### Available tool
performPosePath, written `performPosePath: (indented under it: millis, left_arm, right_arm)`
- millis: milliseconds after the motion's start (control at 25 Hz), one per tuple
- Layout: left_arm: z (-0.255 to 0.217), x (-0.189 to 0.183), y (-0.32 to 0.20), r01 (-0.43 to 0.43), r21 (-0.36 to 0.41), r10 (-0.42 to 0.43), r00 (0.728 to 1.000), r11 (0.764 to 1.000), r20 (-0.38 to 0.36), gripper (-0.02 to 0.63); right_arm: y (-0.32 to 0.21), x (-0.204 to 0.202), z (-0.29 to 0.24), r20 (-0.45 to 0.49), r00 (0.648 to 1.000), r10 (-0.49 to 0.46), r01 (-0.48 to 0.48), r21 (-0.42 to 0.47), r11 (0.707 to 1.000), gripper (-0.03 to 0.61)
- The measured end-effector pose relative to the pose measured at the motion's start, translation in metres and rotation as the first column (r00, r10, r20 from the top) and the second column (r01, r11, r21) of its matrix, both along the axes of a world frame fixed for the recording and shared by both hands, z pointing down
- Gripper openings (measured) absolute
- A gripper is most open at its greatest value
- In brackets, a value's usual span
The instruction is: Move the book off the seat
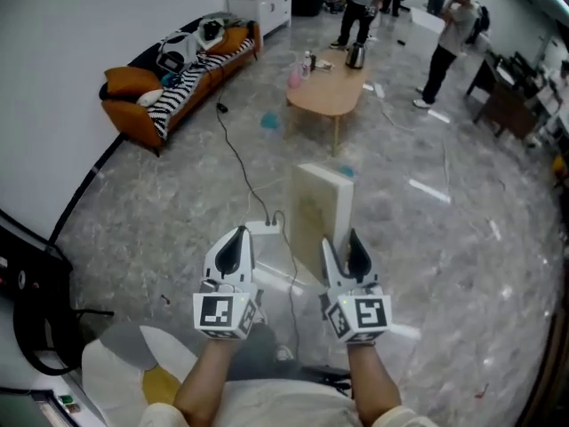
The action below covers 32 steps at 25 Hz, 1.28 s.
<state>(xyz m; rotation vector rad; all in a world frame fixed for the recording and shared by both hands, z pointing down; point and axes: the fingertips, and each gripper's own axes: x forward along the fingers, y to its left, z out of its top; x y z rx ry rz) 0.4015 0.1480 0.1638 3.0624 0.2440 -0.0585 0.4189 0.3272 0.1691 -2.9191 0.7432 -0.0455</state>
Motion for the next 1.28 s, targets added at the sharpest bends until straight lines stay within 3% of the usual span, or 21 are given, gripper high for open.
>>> performPosePath:
  millis: [200,400,640,840,1280]
  left_arm:
    - [0.008,0.053,0.04,-0.145,-0.014,0.145,0.989,0.989,-0.013,0.006]
    - [0.013,0.107,0.049,-0.229,-0.012,0.229,0.973,0.973,-0.007,0.006]
    - [0.015,0.193,0.001,-0.252,-0.008,0.252,0.968,0.968,-0.02,0.006]
    - [0.01,0.245,-0.024,-0.255,0.0,0.255,0.967,0.967,-0.011,0.006]
    - [0.01,0.324,-0.001,-0.32,-0.016,0.32,0.947,0.947,-0.006,0.006]
  right_arm:
    - [0.043,0.026,0.01,0.002,0.989,0.148,-0.148,-0.015,0.989,0.222]
    - [0.048,0.071,0.015,0.027,0.972,0.234,-0.233,-0.031,0.972,0.222]
    - [0.003,0.153,0.012,0.033,0.961,0.274,-0.271,-0.07,0.96,0.222]
    - [-0.016,0.198,0.004,0.017,0.957,0.291,-0.288,-0.081,0.954,0.222]
    - [0.006,0.261,-0.002,0.012,0.933,0.359,-0.357,-0.072,0.931,0.222]
